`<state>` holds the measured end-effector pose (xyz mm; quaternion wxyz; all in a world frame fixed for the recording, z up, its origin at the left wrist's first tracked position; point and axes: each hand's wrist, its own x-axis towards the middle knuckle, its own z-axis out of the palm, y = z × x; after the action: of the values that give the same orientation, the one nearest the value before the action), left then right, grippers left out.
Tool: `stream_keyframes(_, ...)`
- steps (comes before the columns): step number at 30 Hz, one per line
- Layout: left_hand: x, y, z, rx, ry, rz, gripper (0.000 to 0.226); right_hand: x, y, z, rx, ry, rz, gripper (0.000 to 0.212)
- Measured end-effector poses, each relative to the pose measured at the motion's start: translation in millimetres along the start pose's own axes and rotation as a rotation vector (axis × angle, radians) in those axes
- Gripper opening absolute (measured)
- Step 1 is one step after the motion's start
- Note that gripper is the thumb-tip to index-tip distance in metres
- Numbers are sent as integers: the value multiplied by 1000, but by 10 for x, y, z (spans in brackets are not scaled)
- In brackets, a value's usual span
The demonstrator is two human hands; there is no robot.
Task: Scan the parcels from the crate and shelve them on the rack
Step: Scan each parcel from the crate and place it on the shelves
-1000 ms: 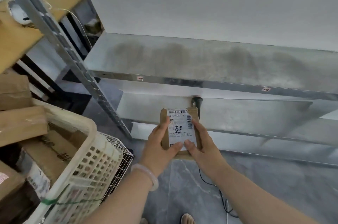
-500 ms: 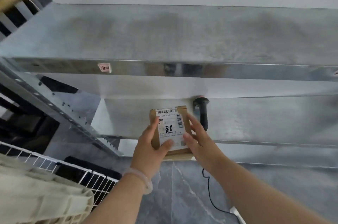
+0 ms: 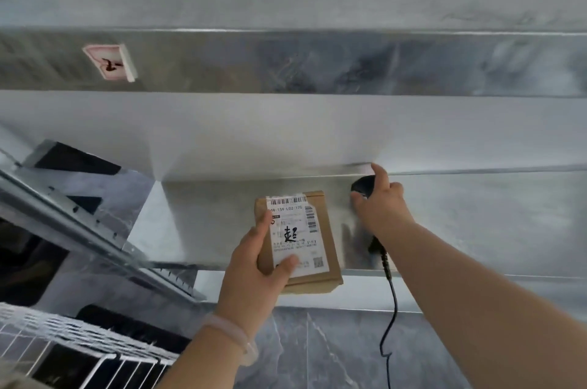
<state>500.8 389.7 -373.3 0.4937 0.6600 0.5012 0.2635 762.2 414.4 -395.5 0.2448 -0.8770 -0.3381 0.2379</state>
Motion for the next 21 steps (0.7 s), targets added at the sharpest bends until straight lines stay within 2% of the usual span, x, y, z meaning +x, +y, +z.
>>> stream_keyframes(3,-7,-86,-7,-8,-3,-2,75,114,40,2,50,-23,66,76)
stream_keyframes(6,-48,-80,-21,-9,-9,-21,73,11,63,-45,65,-43,70,72)
stream_keyframes(15,-501,386,-92,-60,6,-115,76,-1003,-88,-519,101,-121,-48,62)
stream_keyframes(21,-932,950,-244,-63,-6,-149,75,-1668,-418,-1138,-17,-90,-156,60)
